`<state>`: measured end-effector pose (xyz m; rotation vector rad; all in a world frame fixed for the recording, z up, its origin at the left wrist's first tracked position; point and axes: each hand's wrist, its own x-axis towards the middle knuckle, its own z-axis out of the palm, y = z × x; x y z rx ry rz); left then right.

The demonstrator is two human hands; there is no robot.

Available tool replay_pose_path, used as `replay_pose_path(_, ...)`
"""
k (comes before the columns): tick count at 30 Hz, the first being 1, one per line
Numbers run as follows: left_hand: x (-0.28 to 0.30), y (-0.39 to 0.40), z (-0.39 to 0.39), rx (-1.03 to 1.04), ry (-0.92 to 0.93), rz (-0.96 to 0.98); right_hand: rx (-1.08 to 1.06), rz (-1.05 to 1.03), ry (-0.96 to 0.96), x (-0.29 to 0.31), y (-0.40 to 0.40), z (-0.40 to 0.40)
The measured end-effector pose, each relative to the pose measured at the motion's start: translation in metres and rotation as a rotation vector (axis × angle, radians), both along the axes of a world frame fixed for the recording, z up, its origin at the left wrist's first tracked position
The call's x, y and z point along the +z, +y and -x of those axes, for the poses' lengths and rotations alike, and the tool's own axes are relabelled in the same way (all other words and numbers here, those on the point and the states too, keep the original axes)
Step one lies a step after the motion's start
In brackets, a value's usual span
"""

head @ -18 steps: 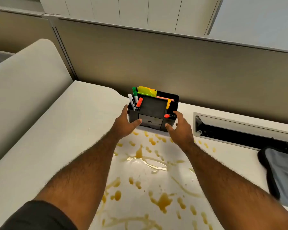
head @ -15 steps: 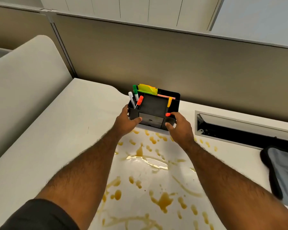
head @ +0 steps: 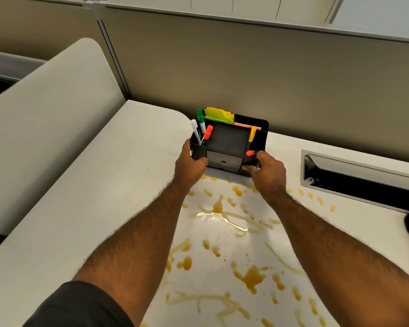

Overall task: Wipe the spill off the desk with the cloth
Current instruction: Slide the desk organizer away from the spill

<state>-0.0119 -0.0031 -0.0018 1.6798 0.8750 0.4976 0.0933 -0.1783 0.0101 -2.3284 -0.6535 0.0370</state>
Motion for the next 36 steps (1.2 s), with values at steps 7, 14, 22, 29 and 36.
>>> replay_pose_path(7,0.005,0.05,0.079,0.113,0.078,-0.18,0.119,-0.117,0.014,0.015,0.049,0.041)
replay_pose_path(14,-0.028,0.095,0.208,0.117,0.494,-0.526,0.287,-0.197,0.037,0.022,0.105,0.095)
replay_pose_path(22,-0.057,0.101,0.288,0.079,0.833,-0.674,0.443,-0.133,0.019,0.014,0.143,0.14)
replay_pose_path(29,-0.07,0.088,0.31,0.108,0.839,-0.637,0.497,-0.071,0.048,0.002,0.152,0.163)
replay_pose_path(36,-0.074,0.085,0.313,0.13,0.841,-0.675,0.522,-0.07,0.066,-0.007,0.158,0.169)
